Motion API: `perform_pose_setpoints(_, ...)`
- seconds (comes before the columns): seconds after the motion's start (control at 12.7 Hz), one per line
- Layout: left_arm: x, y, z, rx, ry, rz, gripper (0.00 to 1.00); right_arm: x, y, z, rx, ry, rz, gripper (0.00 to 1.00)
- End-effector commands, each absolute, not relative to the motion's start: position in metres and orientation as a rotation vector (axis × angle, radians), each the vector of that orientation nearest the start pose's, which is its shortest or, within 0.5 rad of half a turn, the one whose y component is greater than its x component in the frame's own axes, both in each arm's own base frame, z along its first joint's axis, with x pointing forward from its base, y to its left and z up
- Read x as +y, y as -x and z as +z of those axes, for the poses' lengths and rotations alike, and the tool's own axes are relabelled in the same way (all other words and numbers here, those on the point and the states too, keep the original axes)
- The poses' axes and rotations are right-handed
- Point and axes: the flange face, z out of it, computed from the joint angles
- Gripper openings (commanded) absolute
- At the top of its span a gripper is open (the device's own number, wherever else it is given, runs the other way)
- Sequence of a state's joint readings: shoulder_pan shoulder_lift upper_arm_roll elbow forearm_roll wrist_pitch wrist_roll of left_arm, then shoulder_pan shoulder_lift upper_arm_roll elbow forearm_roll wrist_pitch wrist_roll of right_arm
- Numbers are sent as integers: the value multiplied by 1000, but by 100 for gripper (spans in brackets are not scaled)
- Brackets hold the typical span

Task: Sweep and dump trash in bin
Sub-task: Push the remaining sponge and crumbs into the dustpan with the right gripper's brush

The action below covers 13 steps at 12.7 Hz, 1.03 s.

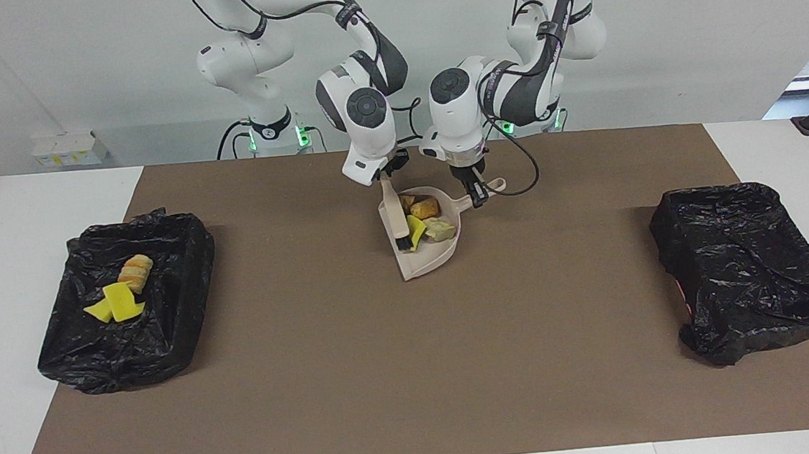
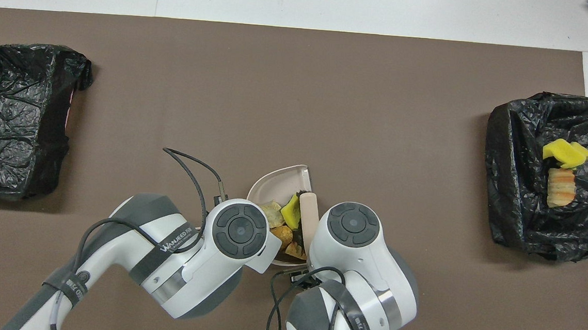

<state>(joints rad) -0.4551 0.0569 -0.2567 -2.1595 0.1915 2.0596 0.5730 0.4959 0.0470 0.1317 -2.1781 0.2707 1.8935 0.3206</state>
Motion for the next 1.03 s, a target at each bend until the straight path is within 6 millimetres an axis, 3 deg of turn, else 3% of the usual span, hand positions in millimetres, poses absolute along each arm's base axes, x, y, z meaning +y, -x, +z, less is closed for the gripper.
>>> perform_pose_setpoints(0.0,-311,-416,359,1946,2260,209,0,275,-411,382,-226,2957,655,0)
perform_pose_setpoints(0.16,-310,-419,359,2000,2225,202,0,258,-418,397,-238,2997,664,0)
perform_pose_setpoints(0.32,-309,-421,358,2018,2220,205,0,252,-423,411,-243,3014,670,0)
perform_pose_setpoints(0.47,-309,-421,358,2018,2222,205,0,249,-422,409,-259,3042,637,0)
perform_pose_setpoints(0.87,-309,-421,359,2021,2220,199,0,252,-431,351,-358,3139,609,0)
perform_pose_setpoints(0.95,-309,-420,359,2020,2220,201,0,262,-431,338,-364,3139,601,0)
